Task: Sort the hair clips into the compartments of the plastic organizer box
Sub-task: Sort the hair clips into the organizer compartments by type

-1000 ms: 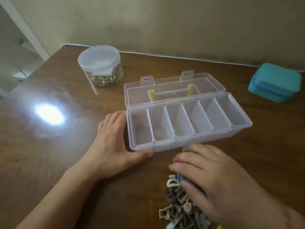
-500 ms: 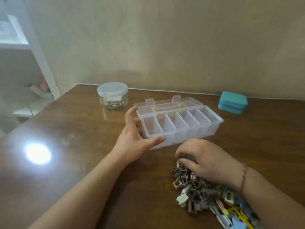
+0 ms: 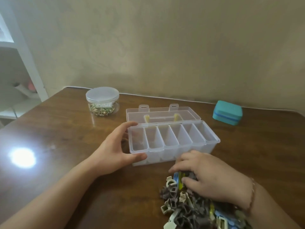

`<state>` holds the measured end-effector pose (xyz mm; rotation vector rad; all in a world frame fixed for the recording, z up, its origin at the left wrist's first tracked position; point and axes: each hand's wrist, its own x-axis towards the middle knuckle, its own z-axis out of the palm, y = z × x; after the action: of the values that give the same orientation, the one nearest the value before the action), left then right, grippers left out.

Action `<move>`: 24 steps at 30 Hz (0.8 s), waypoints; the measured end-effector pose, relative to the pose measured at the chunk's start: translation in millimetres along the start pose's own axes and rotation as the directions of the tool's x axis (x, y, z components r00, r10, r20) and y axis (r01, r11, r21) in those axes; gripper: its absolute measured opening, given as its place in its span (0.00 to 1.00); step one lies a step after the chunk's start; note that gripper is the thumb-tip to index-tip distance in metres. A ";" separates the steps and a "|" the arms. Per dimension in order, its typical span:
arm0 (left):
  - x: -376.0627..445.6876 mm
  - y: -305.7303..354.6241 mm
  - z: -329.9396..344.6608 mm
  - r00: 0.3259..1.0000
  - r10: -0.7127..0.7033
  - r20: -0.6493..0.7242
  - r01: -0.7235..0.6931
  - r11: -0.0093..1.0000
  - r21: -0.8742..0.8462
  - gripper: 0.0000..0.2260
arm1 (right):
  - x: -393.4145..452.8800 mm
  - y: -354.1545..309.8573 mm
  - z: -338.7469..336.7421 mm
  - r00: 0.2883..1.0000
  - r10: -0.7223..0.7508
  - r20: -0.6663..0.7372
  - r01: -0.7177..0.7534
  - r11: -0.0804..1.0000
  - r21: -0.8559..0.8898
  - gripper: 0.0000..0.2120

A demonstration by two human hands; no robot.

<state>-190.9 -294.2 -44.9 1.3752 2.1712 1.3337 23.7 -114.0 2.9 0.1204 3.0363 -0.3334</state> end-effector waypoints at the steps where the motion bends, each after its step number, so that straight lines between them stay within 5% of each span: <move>1: 0.5 0.0 -0.1 1.000 -0.002 0.002 0.002 1.000 -0.009 0.41 | 0.4 -0.5 -0.9 1.000 -0.006 0.018 0.006 1.000 -0.022 0.18; 11: 0.7 -2.0 2.9 1.000 0.007 0.003 -0.007 1.000 -0.006 0.40 | -1.2 -2.2 -7.1 0.997 -0.051 -0.066 0.041 0.987 -0.153 0.08; 14: 0.9 -3.2 3.5 1.000 0.021 -0.001 -0.021 1.000 -0.016 0.41 | -9.8 -0.6 -16.3 0.976 -0.058 -0.208 0.037 0.994 -0.103 0.06; 17: 1.4 -3.6 5.3 1.000 0.015 0.011 -0.015 1.000 -0.006 0.42 | -7.9 -8.7 -31.2 0.889 -0.066 -0.454 0.117 0.989 0.085 0.07; 19: 2.5 -4.3 6.8 1.000 0.026 0.012 -0.026 1.000 0.003 0.42 | 11.3 -20.3 -46.2 0.843 -0.131 -0.522 0.185 0.981 0.053 0.05; 24: 4.0 -5.0 6.7 0.999 0.050 0.020 -0.050 0.999 -0.020 0.42 | 84.2 -42.8 -57.4 0.934 -0.251 -0.256 0.174 0.942 -0.287 0.07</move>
<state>-191.8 -287.8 -51.6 1.4383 2.1181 1.3492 -68.0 -137.3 60.1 -0.2009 3.3557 0.0839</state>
